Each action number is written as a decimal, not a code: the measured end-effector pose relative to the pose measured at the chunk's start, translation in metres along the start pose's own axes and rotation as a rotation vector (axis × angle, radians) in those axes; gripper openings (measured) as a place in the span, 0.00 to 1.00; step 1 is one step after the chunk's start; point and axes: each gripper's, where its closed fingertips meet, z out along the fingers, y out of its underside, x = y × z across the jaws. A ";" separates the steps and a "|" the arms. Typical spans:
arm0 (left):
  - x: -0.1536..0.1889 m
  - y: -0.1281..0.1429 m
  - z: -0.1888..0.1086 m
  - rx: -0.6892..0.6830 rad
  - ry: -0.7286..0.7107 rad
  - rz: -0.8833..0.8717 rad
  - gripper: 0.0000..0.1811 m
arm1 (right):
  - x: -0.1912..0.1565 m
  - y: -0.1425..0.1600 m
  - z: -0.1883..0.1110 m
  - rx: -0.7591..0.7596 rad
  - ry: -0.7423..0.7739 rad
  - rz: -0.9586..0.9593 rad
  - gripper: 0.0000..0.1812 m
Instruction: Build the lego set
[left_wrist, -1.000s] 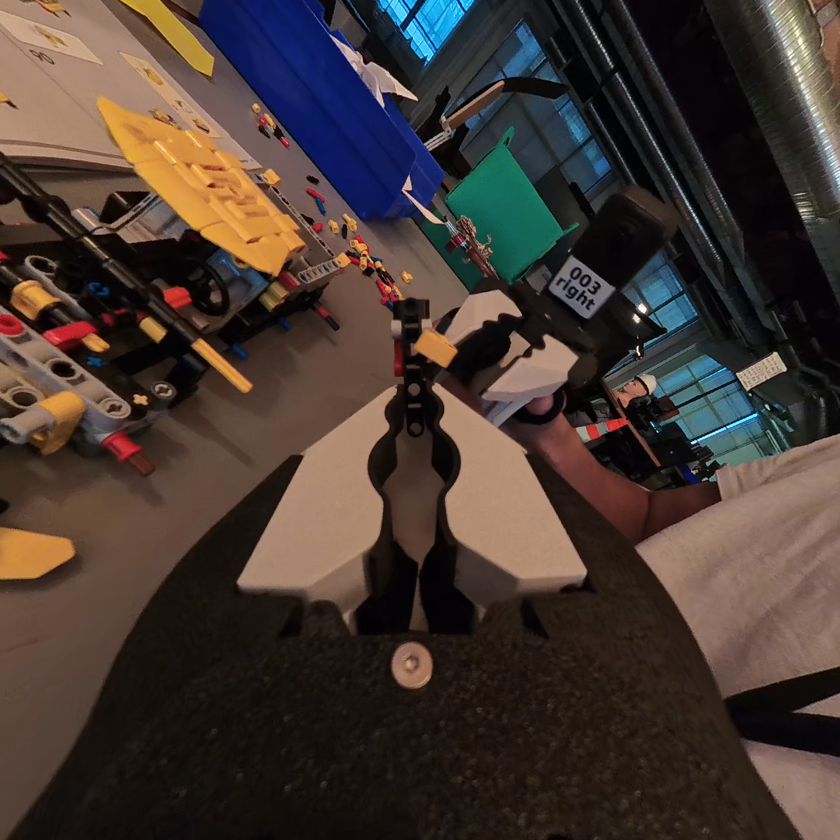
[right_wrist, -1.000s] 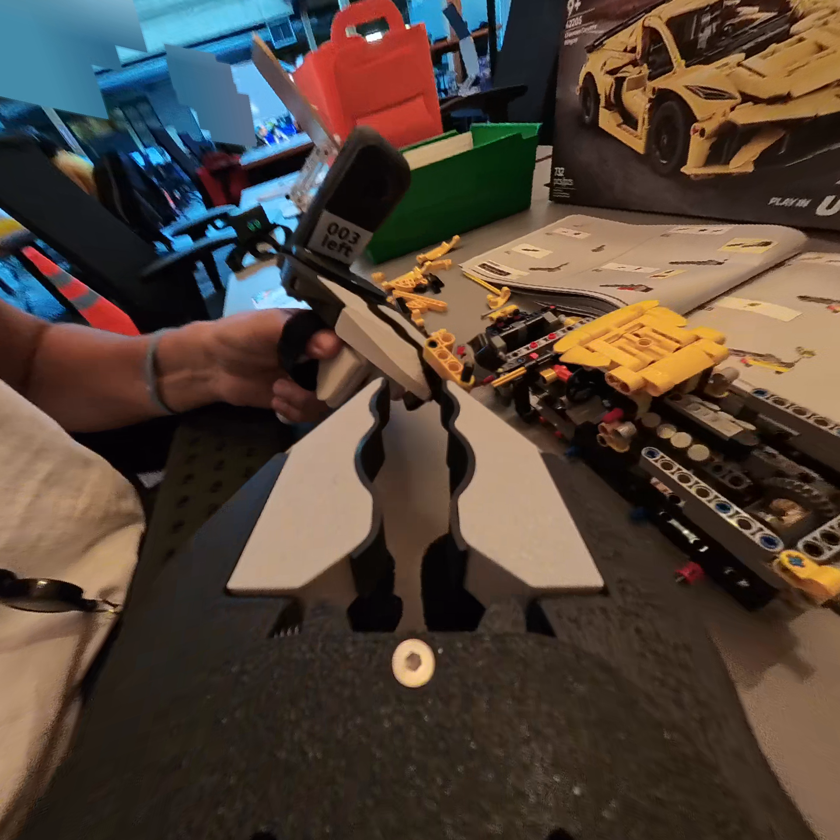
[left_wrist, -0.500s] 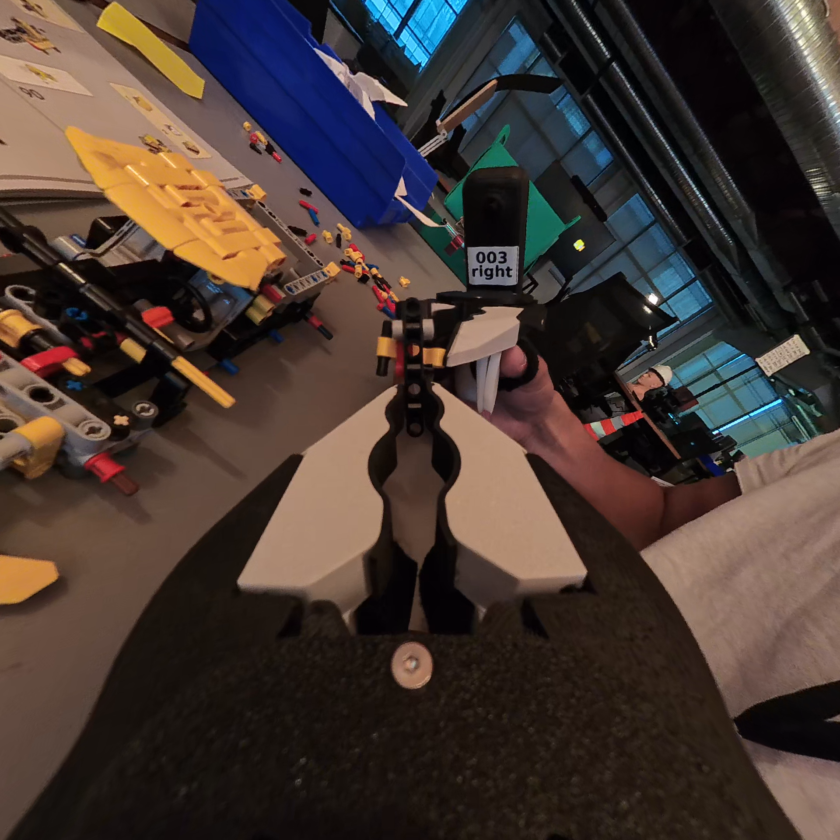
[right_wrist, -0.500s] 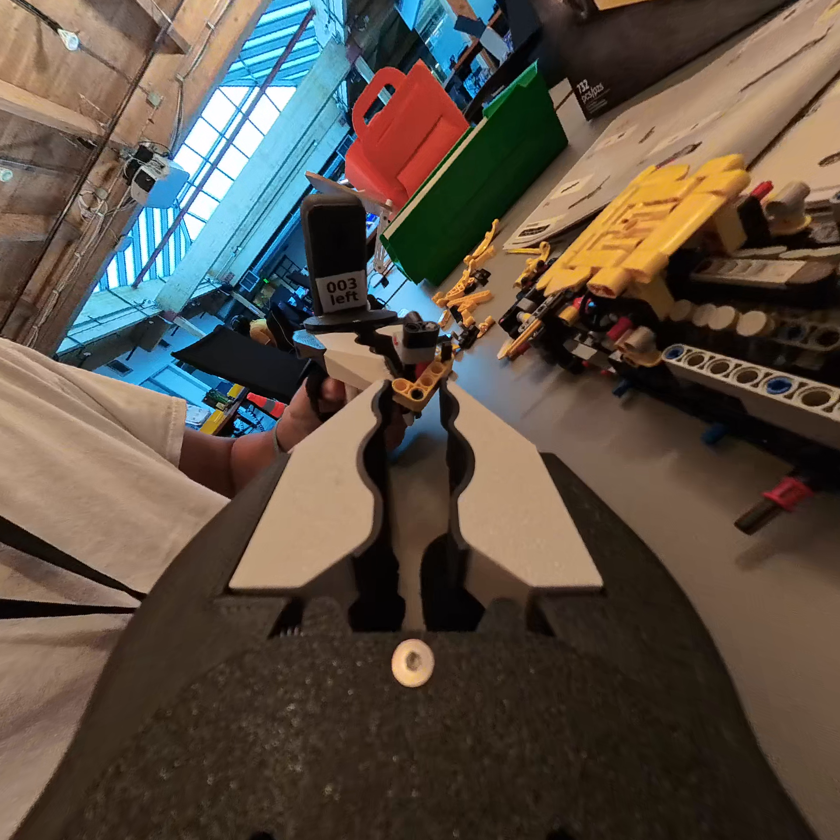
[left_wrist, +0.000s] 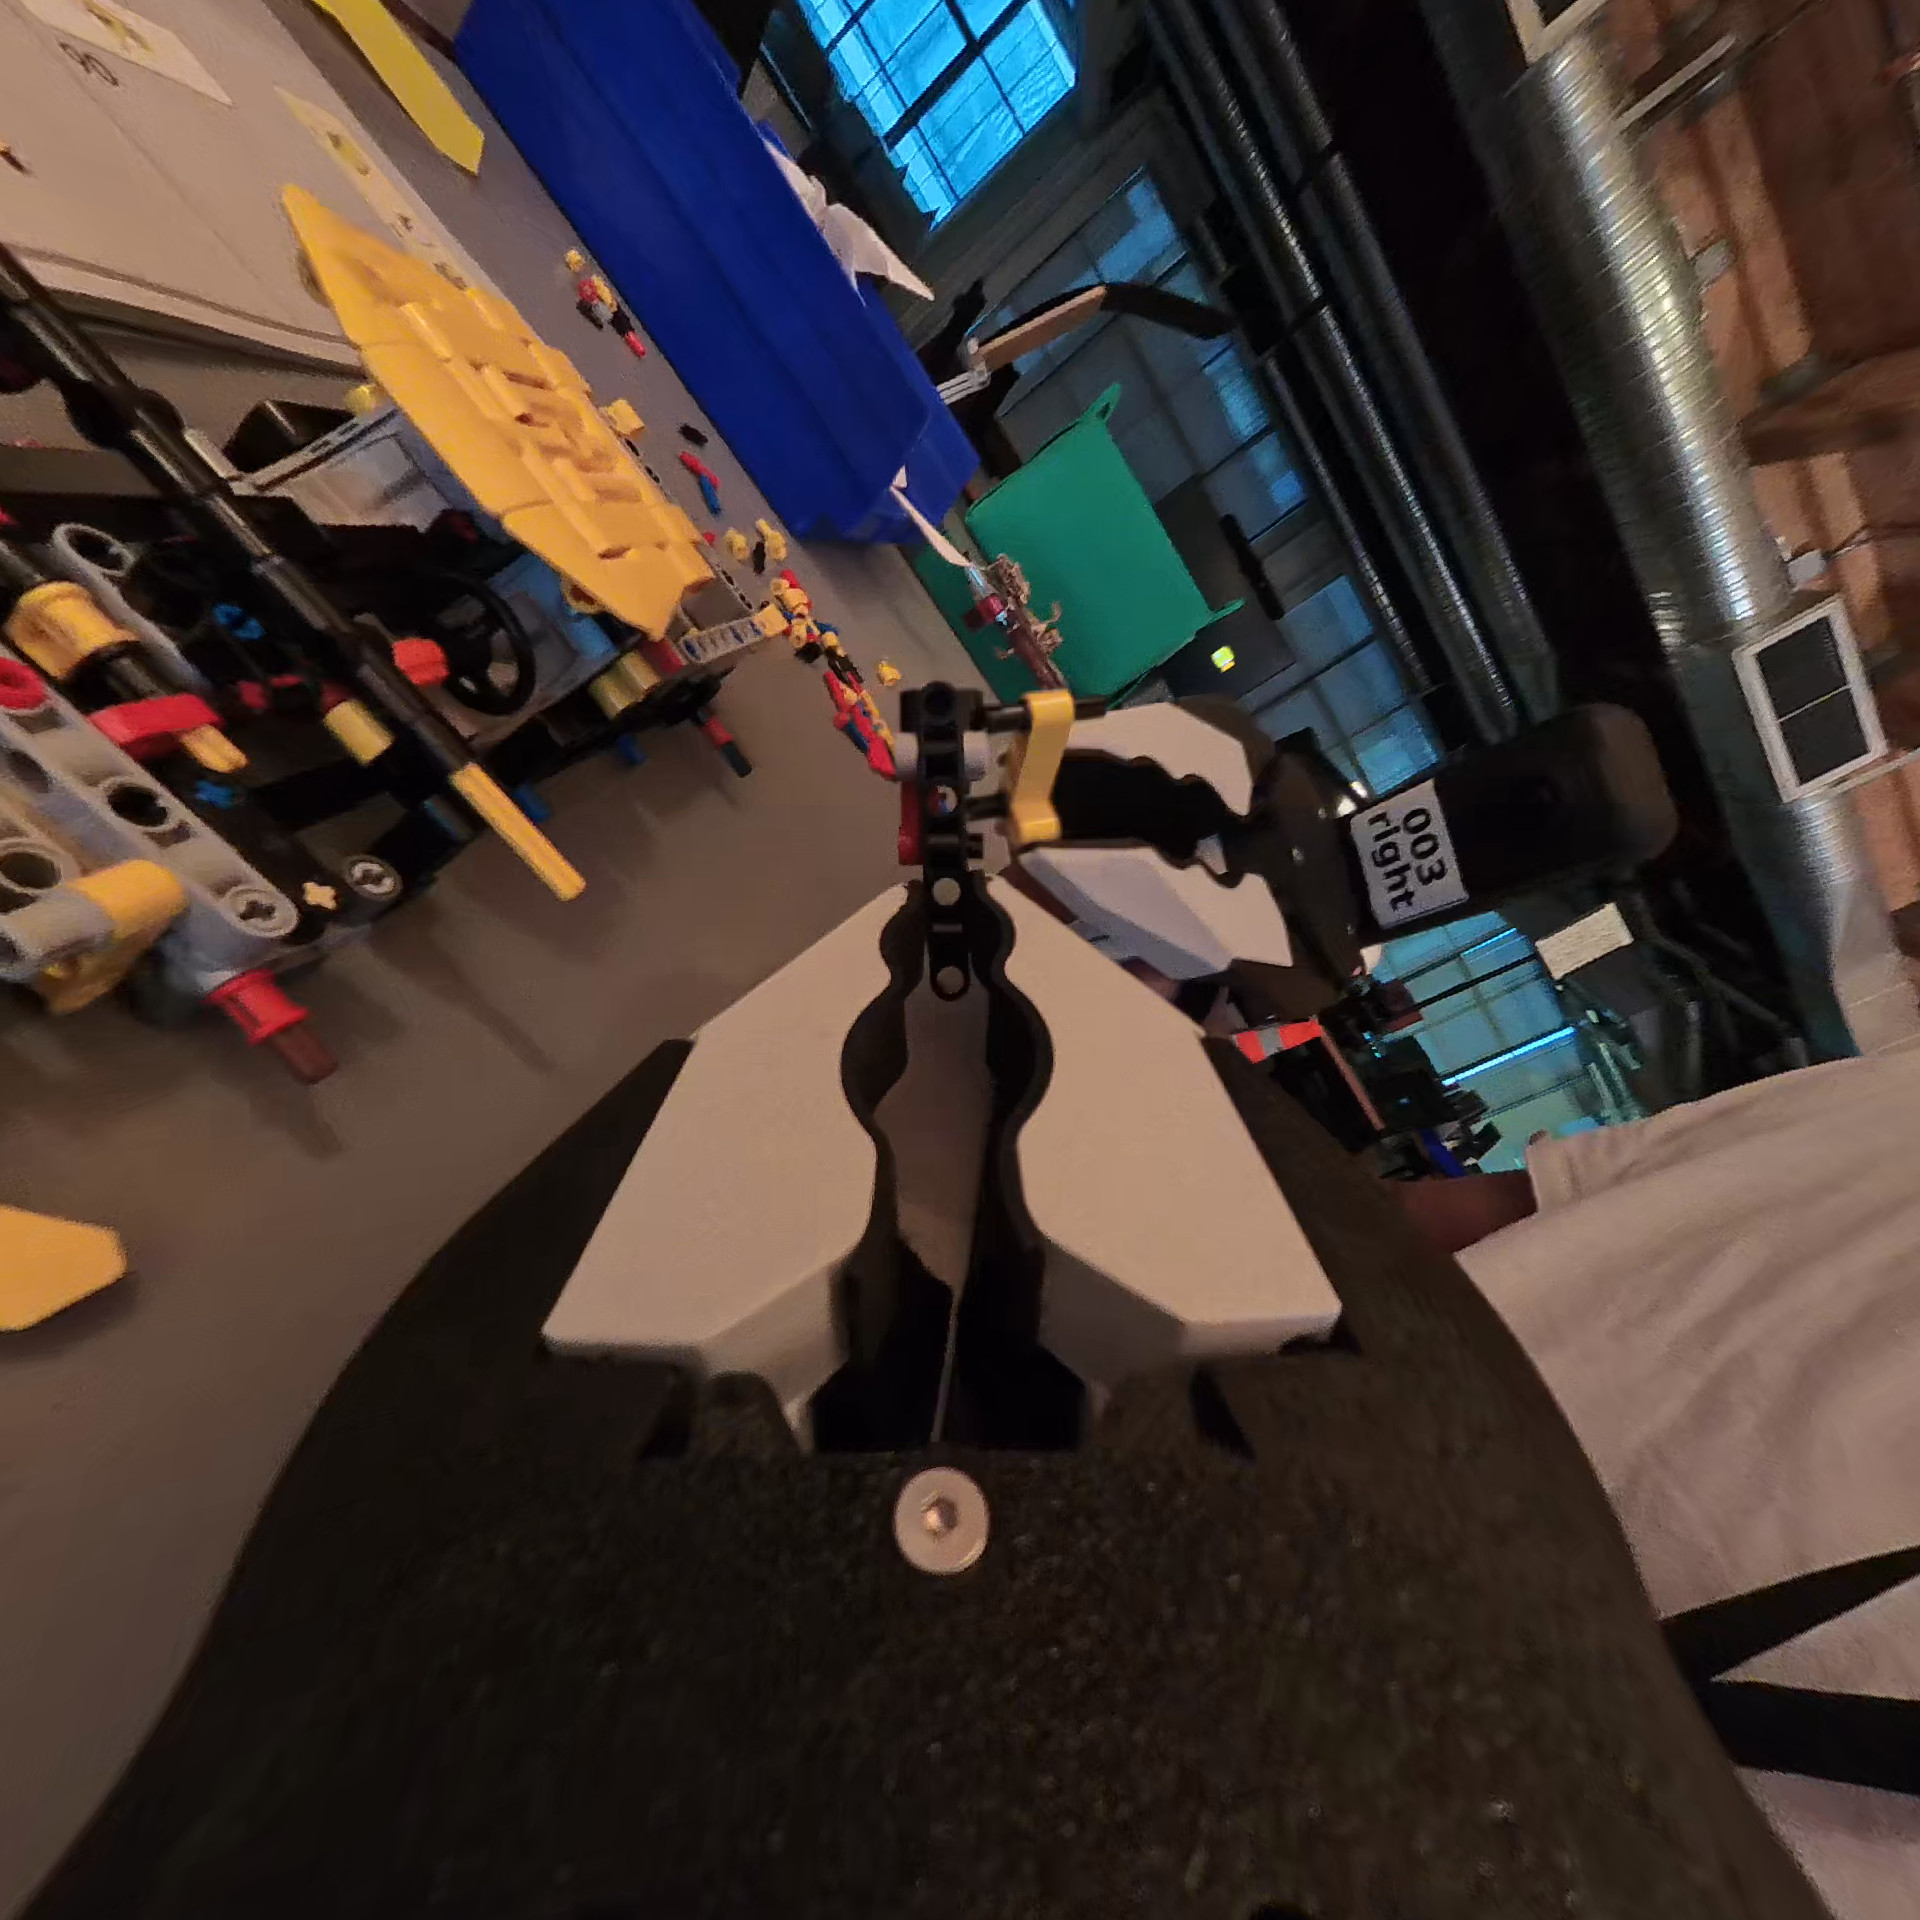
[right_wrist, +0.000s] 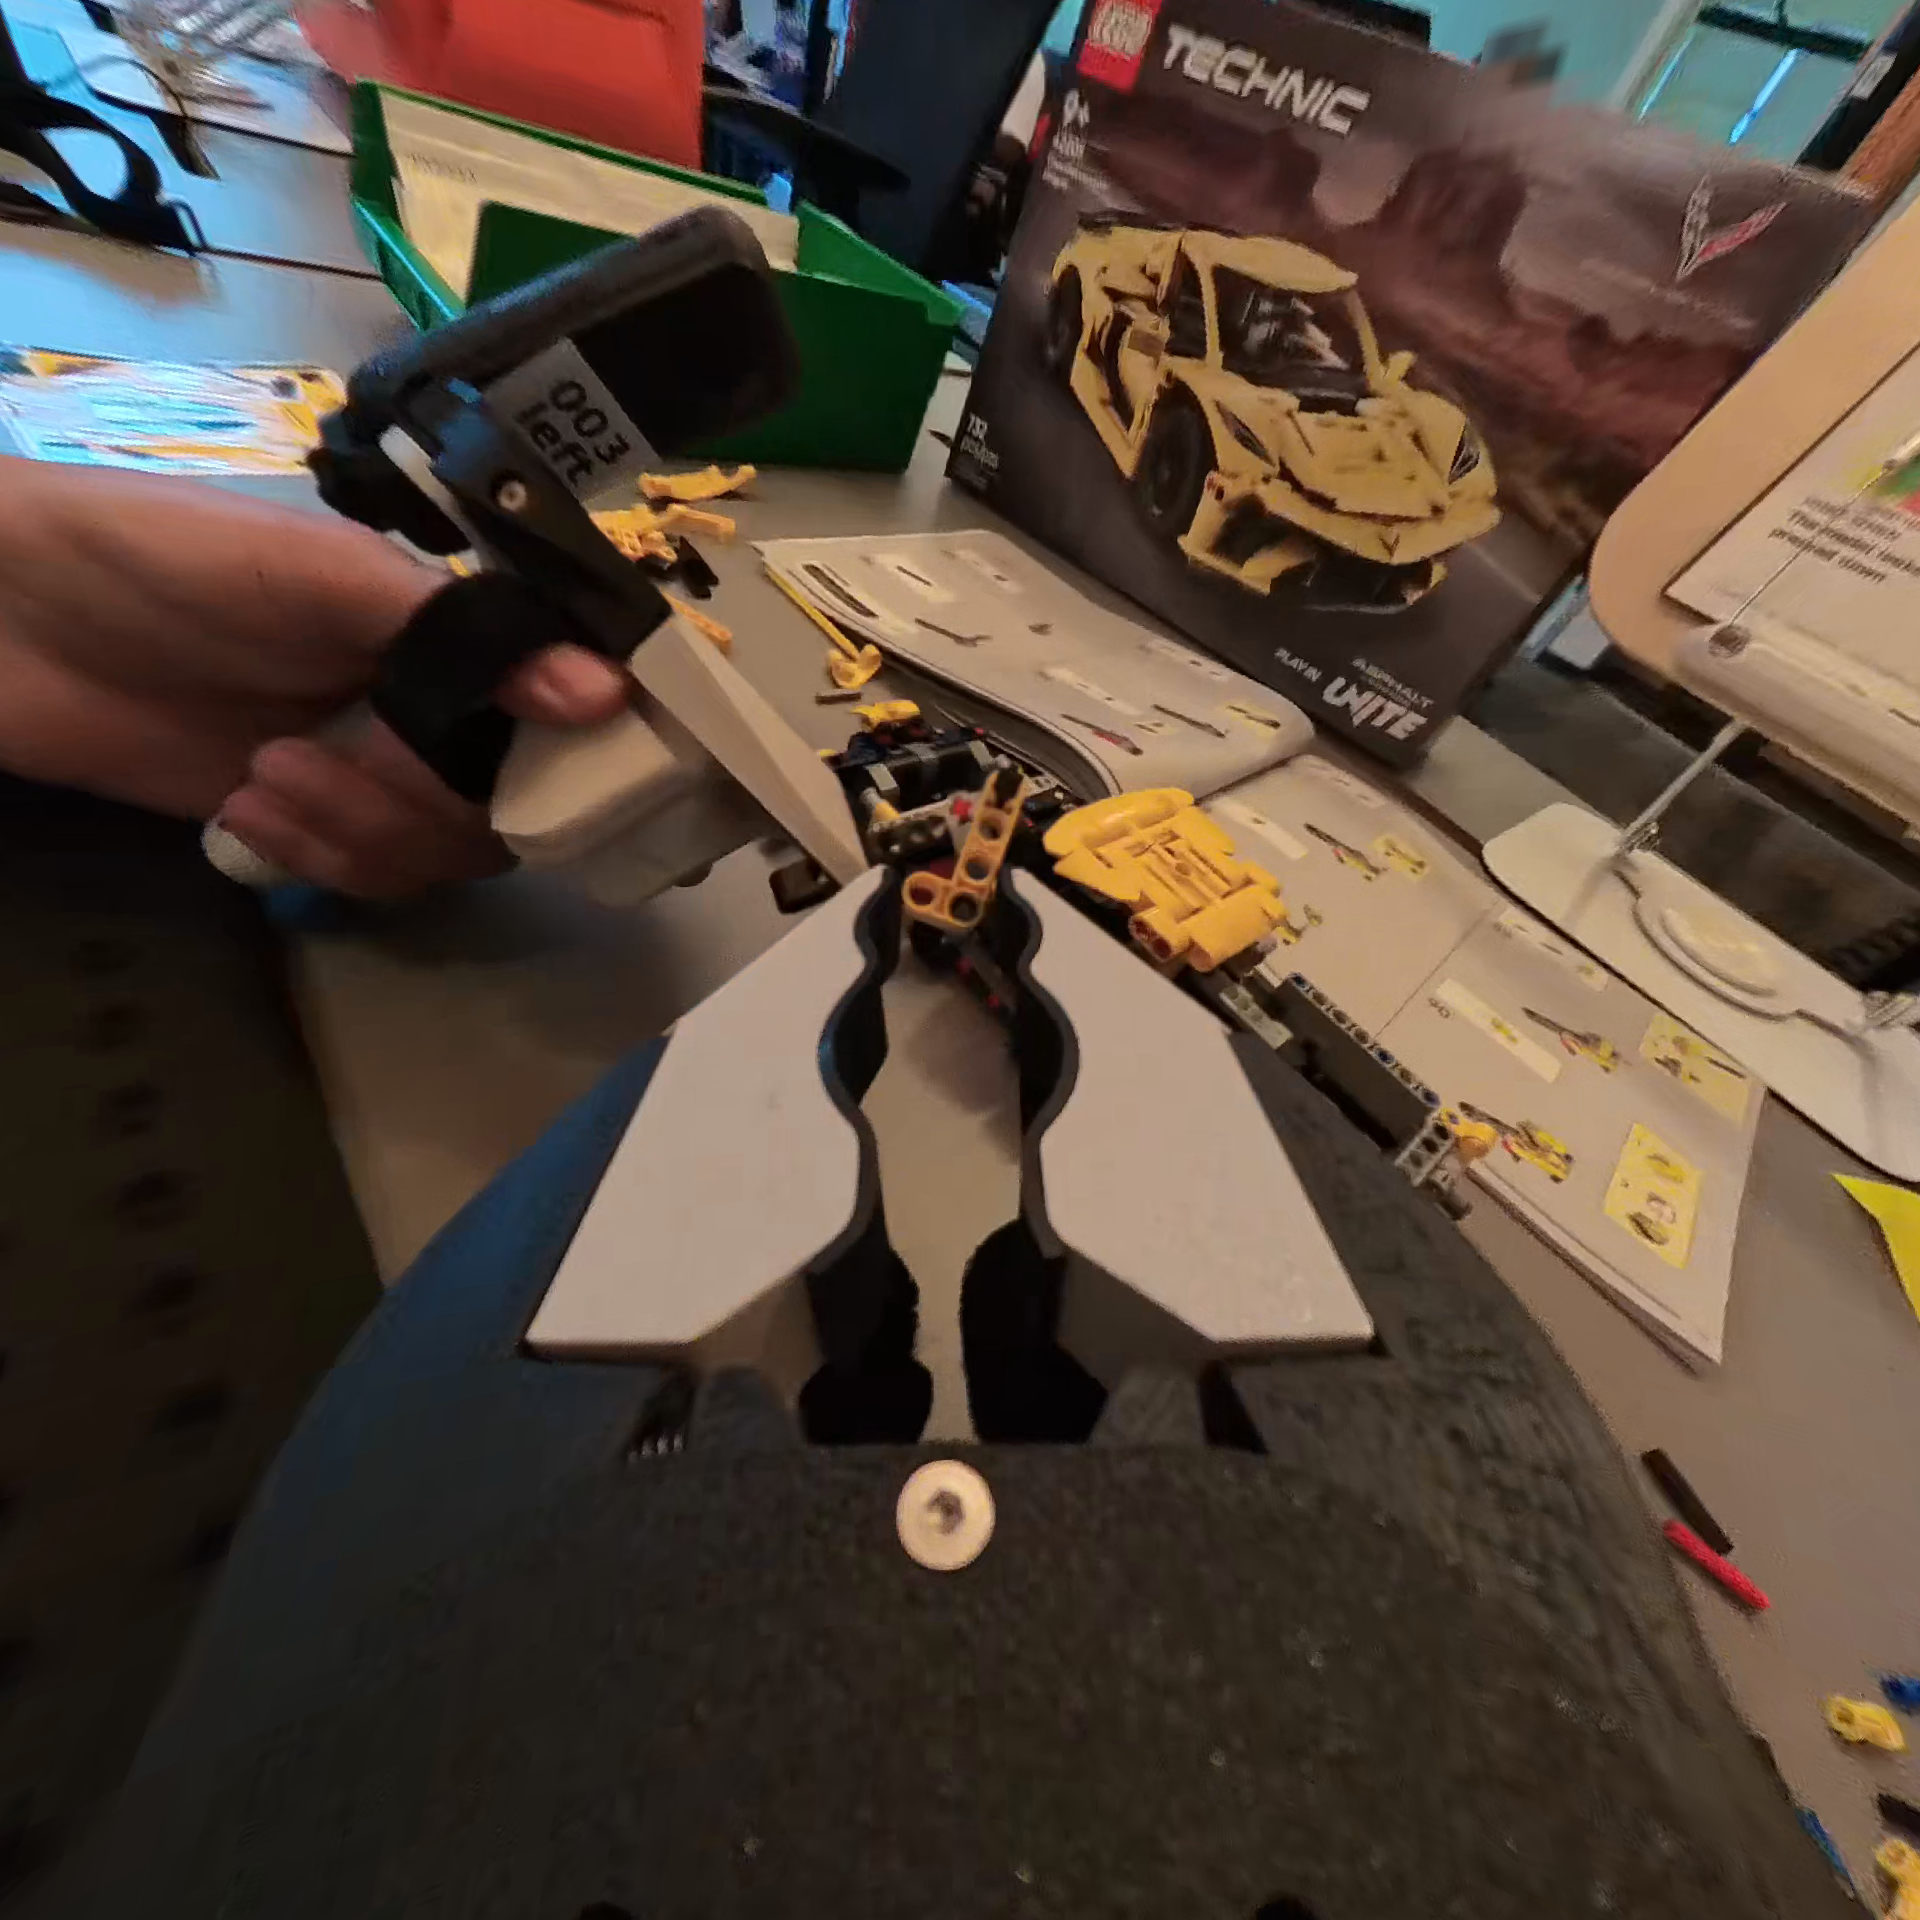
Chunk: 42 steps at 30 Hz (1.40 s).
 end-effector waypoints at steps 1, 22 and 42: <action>0.001 0.000 0.000 0.001 0.011 -0.006 0.04 | -0.001 0.001 0.003 -0.013 0.013 -0.004 0.09; -0.001 -0.004 -0.004 0.037 0.006 -0.025 0.04 | -0.015 -0.006 0.018 0.051 -0.253 0.709 0.05; 0.003 -0.013 -0.008 0.102 -0.064 0.111 0.04 | 0.013 -0.006 0.011 0.043 -0.095 0.674 0.05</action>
